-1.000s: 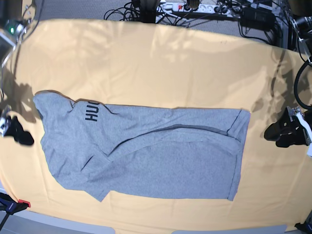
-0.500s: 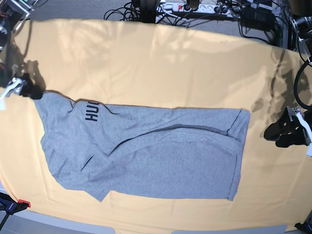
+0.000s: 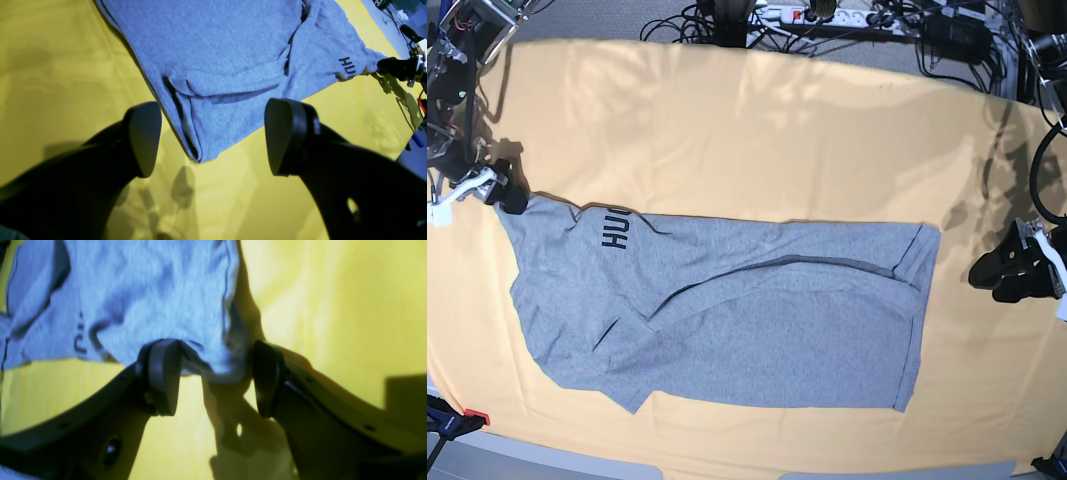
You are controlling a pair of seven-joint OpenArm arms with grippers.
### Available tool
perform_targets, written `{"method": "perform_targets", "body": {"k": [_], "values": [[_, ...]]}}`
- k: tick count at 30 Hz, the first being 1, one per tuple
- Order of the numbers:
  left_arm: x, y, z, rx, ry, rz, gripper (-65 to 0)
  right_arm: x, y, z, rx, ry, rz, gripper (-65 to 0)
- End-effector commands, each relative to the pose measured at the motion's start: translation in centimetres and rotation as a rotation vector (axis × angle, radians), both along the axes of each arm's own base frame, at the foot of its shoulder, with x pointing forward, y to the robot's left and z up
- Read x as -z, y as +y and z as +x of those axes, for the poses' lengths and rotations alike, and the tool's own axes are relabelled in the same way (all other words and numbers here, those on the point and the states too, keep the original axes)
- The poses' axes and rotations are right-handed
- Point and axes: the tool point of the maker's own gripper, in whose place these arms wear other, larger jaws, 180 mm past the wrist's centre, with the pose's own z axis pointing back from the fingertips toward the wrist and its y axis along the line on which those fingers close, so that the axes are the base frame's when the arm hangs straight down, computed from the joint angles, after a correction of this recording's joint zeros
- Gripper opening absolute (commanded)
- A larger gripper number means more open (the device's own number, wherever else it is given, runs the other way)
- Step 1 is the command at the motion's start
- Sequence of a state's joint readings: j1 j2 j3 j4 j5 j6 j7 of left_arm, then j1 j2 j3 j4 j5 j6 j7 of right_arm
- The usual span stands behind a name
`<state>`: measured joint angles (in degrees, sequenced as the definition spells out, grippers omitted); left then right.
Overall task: Layout the t-shirt on the table in an organized manner, then fold the t-shirt properly
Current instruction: 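Release the sleeve and move the right gripper to the collar-side corner, then grasp the collar-side corners with both grippers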
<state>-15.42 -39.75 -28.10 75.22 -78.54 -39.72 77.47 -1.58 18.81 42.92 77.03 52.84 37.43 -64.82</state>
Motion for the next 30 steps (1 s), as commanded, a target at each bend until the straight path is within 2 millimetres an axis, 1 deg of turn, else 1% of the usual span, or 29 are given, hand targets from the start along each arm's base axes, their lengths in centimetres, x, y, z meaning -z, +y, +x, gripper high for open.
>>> {"method": "perform_targets", "body": {"k": [1, 7, 9, 12, 13, 14, 17, 18, 23, 30], "values": [[-2.4, 0.4, 0.5, 0.001, -0.068, -0.005, -15.6, -0.7, -0.9, 0.3, 0.008, -0.002, -0.036, -29.4], [-2.4, 0.4, 0.5, 0.001, -0.068, -0.005, -15.6, -0.1, -2.1, 0.1, 0.063, 0.034, -0.073, -29.4], [-2.4, 0.4, 0.5, 0.001, -0.068, -0.006, -15.6, -0.3, -1.9, 0.3, 0.058, 0.018, -0.066, -29.4], [-2.4, 0.4, 0.5, 0.001, -0.068, -0.005, -15.6, -1.1, -1.2, 0.7, 0.009, -0.037, -0.055, -30.4], [-2.4, 0.4, 0.5, 0.001, -0.068, -0.005, -15.6, -1.1, -1.1, 0.7, 0.000, -0.041, -0.060, -34.1], [-2.4, 0.4, 0.5, 0.001, -0.068, -0.005, -15.6, -1.1, -1.1, 0.7, -0.003, -0.041, -0.061, -40.4], [-2.2, 0.5, 0.5, -0.004, -0.063, 0.006, -15.6, -1.1, -0.9, 0.7, -0.020, -0.048, -0.069, -64.0], [-2.0, 0.6, 0.5, -0.007, -0.057, 0.017, -15.6, -1.1, -0.9, 0.7, -0.020, -0.048, -0.069, -65.0], [0.1, 2.2, 0.6, -0.092, 0.045, 0.085, -15.6, -1.2, -1.0, 0.7, -0.021, -0.048, -0.072, -65.0], [3.5, 2.7, -1.1, -0.115, 0.139, 0.118, -15.6, -1.1, -1.0, 0.6, -0.024, -0.041, -0.072, -65.0]]}}
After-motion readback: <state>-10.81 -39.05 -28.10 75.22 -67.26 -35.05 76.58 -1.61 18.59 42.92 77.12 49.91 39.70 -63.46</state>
